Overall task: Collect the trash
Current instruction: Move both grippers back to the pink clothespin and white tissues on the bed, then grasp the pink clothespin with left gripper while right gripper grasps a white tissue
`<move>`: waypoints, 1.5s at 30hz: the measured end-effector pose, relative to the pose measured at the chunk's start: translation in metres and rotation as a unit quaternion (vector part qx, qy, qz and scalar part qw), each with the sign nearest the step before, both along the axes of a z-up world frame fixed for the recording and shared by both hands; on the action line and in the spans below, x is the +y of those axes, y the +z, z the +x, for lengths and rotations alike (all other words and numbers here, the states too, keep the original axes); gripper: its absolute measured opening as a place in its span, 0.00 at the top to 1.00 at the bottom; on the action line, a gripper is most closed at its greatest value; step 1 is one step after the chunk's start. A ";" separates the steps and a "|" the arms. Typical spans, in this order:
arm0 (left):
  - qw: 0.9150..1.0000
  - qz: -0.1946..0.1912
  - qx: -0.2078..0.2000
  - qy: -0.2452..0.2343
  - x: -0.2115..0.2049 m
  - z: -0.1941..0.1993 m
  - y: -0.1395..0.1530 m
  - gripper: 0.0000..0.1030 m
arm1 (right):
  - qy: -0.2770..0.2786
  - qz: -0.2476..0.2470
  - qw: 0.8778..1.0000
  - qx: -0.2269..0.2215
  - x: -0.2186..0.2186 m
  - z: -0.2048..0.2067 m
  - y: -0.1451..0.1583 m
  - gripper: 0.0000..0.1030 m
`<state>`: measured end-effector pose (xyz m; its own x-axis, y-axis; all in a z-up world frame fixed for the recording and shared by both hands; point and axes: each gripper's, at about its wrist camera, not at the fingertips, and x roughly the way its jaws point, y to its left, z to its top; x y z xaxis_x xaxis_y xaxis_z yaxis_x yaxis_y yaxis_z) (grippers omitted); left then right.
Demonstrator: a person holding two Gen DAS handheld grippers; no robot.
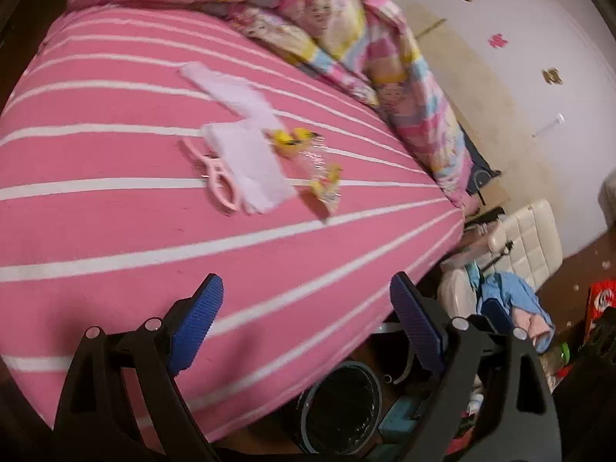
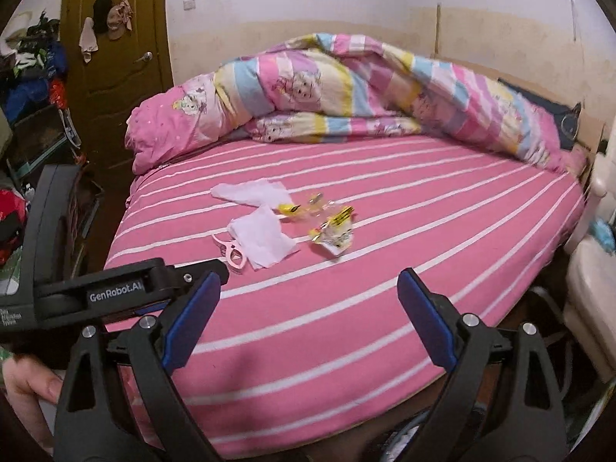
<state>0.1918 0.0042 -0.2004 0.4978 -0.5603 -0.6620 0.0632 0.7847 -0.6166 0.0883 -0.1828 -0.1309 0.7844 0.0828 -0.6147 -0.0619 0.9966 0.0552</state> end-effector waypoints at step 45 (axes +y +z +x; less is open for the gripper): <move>0.976 0.211 0.034 -0.034 0.013 0.110 -0.058 0.67 | 0.067 0.075 0.993 0.063 0.025 0.177 -0.097 0.16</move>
<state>0.3016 0.0170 -0.2583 0.4157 -0.2618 -0.8710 0.0947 0.9649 -0.2448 0.2652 -0.1582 -0.2275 0.6778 0.2794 -0.6801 -0.1767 0.9598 0.2182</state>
